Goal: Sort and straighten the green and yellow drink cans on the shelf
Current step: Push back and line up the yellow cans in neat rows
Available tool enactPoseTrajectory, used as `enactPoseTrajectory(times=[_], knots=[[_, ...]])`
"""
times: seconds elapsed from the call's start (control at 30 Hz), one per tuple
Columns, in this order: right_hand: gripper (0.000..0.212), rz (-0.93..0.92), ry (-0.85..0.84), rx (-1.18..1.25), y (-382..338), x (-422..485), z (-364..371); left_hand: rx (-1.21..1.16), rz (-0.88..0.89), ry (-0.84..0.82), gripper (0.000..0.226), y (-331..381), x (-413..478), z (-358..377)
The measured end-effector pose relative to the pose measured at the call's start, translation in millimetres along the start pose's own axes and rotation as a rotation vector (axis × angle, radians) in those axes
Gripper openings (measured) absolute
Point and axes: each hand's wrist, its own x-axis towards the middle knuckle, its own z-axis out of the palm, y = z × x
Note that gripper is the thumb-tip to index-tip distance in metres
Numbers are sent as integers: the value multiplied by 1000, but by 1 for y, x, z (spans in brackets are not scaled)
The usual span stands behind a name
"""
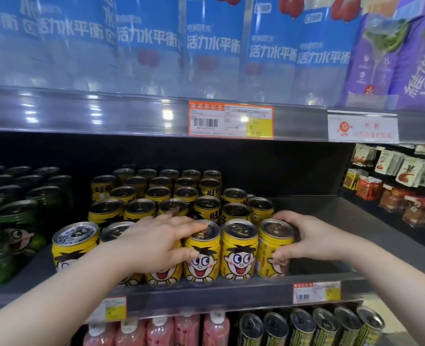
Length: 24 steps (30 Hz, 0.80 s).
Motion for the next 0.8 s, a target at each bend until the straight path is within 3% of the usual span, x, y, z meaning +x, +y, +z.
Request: enactPoseTrajectory(times=[0.1,0.23,0.4,0.5,0.63,0.7,0.8], knots=[[69,-45,0,23,3,1,2,-8,-6,-6,78,-1,0,0],[77,-121,-79,97,9,0,1,-3,-34,-1,61,1,0,1],[75,-92,-61,56,13,9,-2,-3,-40,-15,72,1,-1,-1],[72,-90,-90,100,15,10,-1,-21,-41,-10,62,1,-1,0],[72,-90,-165,77,5,10,-9,-32,-32,-13,80,1,-2,0],[72,-114,-91,-24,-6,16,-14,-36,-35,-25,84,2,-1,-3],[30,-149,141,-48,-25,35,-13,-81,-13,-69,79,0,-1,-7]])
